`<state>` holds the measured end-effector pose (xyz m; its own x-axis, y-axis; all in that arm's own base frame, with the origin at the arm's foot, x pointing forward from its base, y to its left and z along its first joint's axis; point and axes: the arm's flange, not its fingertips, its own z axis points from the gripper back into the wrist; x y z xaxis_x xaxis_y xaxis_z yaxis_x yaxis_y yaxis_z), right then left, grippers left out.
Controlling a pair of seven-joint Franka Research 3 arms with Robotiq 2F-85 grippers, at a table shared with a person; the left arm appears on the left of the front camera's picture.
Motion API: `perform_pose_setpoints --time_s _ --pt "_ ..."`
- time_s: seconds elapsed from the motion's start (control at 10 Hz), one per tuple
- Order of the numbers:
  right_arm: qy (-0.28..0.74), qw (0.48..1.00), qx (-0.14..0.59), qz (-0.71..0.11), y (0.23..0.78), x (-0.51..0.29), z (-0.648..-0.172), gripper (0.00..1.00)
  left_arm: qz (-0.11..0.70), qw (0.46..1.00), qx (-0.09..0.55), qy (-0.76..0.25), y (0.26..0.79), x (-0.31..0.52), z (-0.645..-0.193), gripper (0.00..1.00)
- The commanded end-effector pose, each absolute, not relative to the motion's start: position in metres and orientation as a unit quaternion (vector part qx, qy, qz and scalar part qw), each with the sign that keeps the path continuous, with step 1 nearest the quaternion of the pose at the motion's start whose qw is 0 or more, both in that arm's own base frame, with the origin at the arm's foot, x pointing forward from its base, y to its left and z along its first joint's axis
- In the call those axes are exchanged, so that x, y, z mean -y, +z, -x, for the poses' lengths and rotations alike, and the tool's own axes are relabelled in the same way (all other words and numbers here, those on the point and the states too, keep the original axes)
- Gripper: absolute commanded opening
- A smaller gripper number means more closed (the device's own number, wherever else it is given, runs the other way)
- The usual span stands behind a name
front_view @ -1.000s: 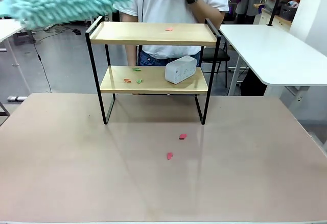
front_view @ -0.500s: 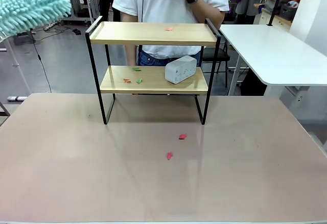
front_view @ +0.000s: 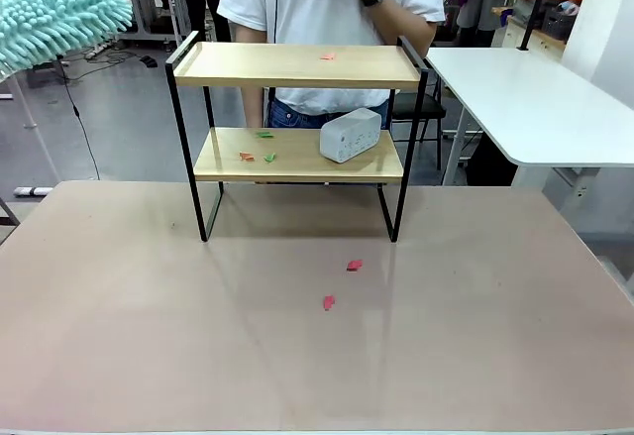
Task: Clean the shelf.
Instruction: Clean the specific tier of the Shelf with the Duster once objects are removed.
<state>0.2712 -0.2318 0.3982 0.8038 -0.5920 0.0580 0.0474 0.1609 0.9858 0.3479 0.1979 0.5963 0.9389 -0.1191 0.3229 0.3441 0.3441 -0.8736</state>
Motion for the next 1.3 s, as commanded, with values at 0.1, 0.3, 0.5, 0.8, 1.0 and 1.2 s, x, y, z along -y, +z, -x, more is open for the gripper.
perform_pose_setpoints --time_s 0.1,0.3,0.5,0.8,1.0,1.2 --pt "-0.213 0.728 0.227 -0.610 0.400 0.232 -0.270 1.00 0.540 0.823 0.089 -0.152 0.635 -0.158 -0.369 0.12" --pt "-0.213 0.728 0.227 -0.610 0.400 0.232 -0.270 1.00 0.508 0.840 0.059 -0.181 0.676 -0.095 -0.402 0.12" --pt "-0.213 0.728 0.227 -0.610 0.400 0.232 -0.270 1.00 0.463 0.856 0.031 -0.227 0.697 -0.020 -0.422 0.12" --pt "-0.213 0.728 0.227 -0.610 0.400 0.232 -0.270 1.00 0.421 0.886 0.067 -0.181 0.701 0.066 -0.416 0.12" --pt "-0.213 0.728 0.227 -0.610 0.400 0.232 -0.270 1.00 0.385 0.901 0.069 -0.187 0.696 0.114 -0.416 0.12" --pt "-0.213 0.728 0.227 -0.610 0.400 0.232 -0.270 1.00 0.354 0.918 0.091 -0.152 0.688 0.143 -0.441 0.12"
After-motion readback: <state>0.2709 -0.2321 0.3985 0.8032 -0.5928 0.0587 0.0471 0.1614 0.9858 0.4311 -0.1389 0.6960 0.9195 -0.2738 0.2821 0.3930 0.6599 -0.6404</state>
